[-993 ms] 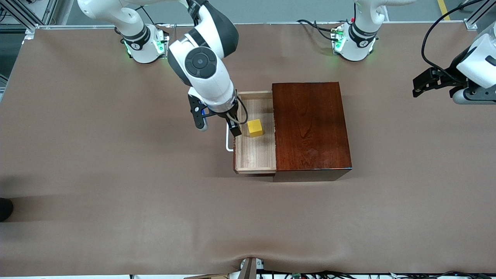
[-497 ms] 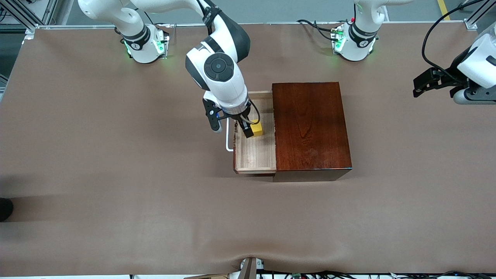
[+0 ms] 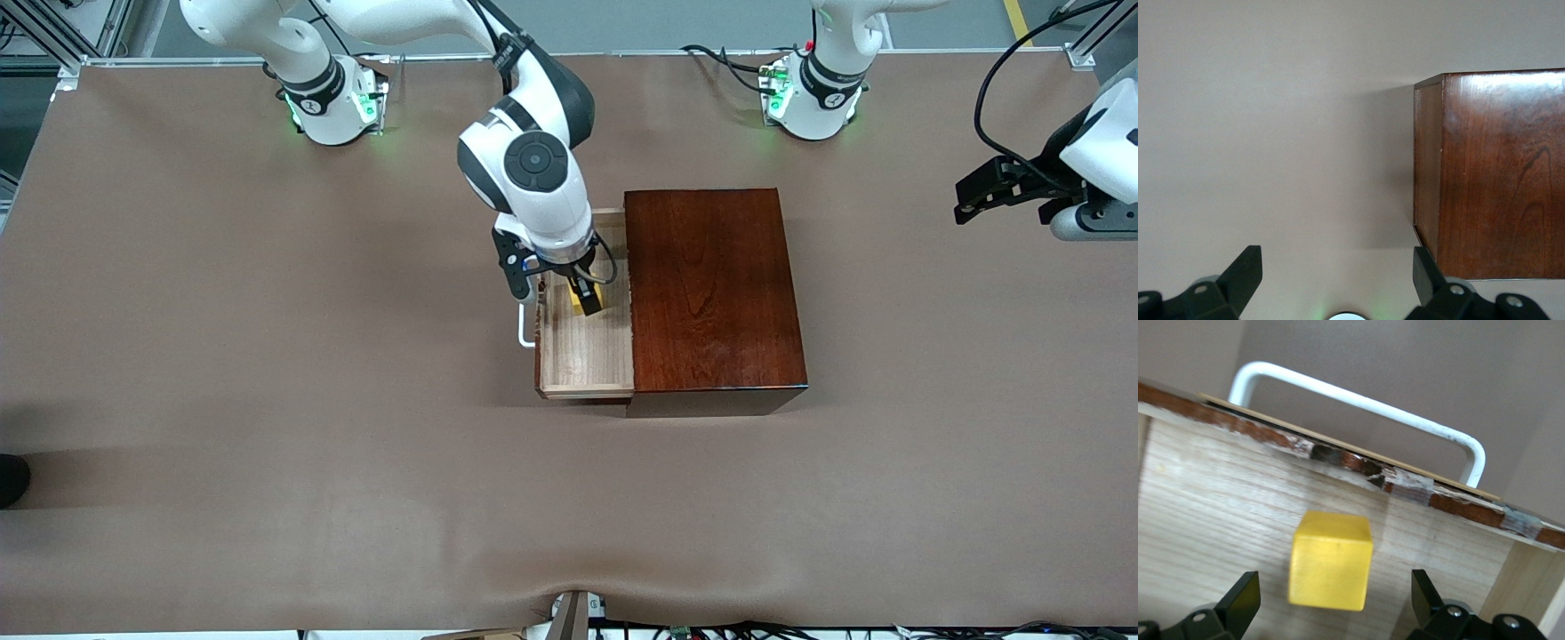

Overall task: Open drawer, take yellow block, close drawer
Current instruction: 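Lower the right gripper and grasp the yellow cube, then lift the cube with the right gripper while the left gripper reaches the box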

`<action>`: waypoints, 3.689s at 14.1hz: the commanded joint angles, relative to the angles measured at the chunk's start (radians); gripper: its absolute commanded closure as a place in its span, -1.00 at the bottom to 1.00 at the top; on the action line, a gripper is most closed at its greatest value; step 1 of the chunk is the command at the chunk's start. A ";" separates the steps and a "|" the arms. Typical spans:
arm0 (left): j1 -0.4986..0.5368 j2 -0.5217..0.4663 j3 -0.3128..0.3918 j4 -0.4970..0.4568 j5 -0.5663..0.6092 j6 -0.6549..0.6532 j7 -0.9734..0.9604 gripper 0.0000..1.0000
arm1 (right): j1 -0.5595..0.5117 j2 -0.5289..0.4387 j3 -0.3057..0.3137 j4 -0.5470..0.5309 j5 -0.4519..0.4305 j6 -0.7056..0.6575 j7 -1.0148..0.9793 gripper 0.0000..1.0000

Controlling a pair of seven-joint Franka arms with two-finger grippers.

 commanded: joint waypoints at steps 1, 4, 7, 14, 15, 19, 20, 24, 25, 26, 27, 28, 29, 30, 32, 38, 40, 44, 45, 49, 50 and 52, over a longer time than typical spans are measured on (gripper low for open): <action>0.013 -0.008 -0.006 0.004 -0.007 -0.008 0.017 -1.00 | 0.026 0.015 -0.013 0.005 -0.042 0.016 0.024 -1.00; 0.013 -0.007 -0.006 0.003 -0.005 -0.008 0.015 -1.00 | 0.027 0.025 -0.013 0.007 -0.078 0.030 0.024 -0.96; 0.013 -0.005 -0.006 0.003 -0.005 -0.008 0.014 -1.00 | 0.036 0.041 -0.013 0.005 -0.095 0.059 0.027 -0.79; 0.013 0.001 -0.006 0.006 -0.008 -0.007 0.012 -1.00 | 0.044 0.045 -0.013 0.016 -0.095 0.063 0.089 0.78; 0.013 0.003 -0.006 0.006 -0.008 -0.007 0.010 -1.00 | 0.044 0.038 -0.013 0.021 -0.094 0.062 0.091 0.96; 0.013 0.003 -0.006 0.004 -0.010 -0.005 0.001 -1.00 | 0.030 0.028 -0.015 0.090 -0.080 -0.007 0.088 1.00; 0.013 0.003 -0.006 0.004 -0.010 -0.004 0.001 -1.00 | 0.026 0.028 -0.015 0.109 -0.083 -0.050 0.087 1.00; 0.013 0.001 -0.006 0.004 -0.008 -0.002 0.001 -1.00 | -0.020 0.025 -0.012 0.165 -0.079 -0.157 0.077 1.00; 0.013 0.003 -0.006 0.004 -0.008 -0.002 0.000 -1.00 | -0.031 0.014 -0.010 0.166 -0.079 -0.167 0.073 1.00; 0.013 0.003 -0.006 0.004 -0.008 -0.002 0.000 -1.00 | -0.039 -0.004 -0.012 0.166 -0.079 -0.173 0.038 1.00; 0.013 0.003 -0.006 0.006 -0.008 -0.002 0.000 -1.00 | -0.048 -0.018 -0.012 0.166 -0.077 -0.176 -0.025 1.00; 0.013 0.003 -0.006 0.004 -0.010 0.000 -0.003 -1.00 | -0.060 -0.029 -0.012 0.165 -0.076 -0.194 -0.060 1.00; 0.011 0.003 -0.006 0.004 -0.011 0.000 -0.005 -1.00 | -0.077 -0.043 -0.012 0.165 -0.077 -0.231 -0.093 1.00; 0.011 0.003 -0.006 0.004 -0.011 0.000 -0.005 -1.00 | -0.088 -0.057 -0.012 0.163 -0.077 -0.263 -0.154 1.00; 0.011 0.006 -0.006 0.004 -0.013 0.000 -0.005 -1.00 | -0.117 -0.090 -0.013 0.150 -0.077 -0.334 -0.276 1.00; 0.008 0.006 -0.007 0.004 -0.016 0.000 -0.008 -1.00 | -0.190 -0.185 -0.010 0.058 -0.074 -0.355 -0.451 1.00; 0.002 0.006 -0.012 0.004 -0.018 0.001 -0.012 -1.00 | -0.230 -0.240 -0.012 0.004 -0.053 -0.357 -0.545 1.00; -0.018 0.009 -0.030 0.006 -0.018 0.001 -0.106 -1.00 | -0.316 -0.339 -0.015 -0.111 -0.049 -0.378 -0.770 1.00; -0.024 0.015 -0.042 0.006 -0.018 0.001 -0.141 -1.00 | -0.336 -0.347 -0.015 -0.111 -0.049 -0.415 -0.809 1.00; -0.032 0.064 -0.134 0.060 -0.014 0.000 -0.308 -1.00 | -0.424 -0.382 -0.018 -0.117 -0.051 -0.501 -1.018 1.00; -0.045 0.078 -0.151 0.063 -0.011 0.003 -0.351 -1.00 | -0.450 -0.393 -0.018 -0.126 -0.052 -0.501 -1.059 1.00; -0.096 0.128 -0.164 0.110 -0.008 0.007 -0.442 -1.00 | -0.517 -0.399 -0.018 -0.136 -0.052 -0.500 -1.198 1.00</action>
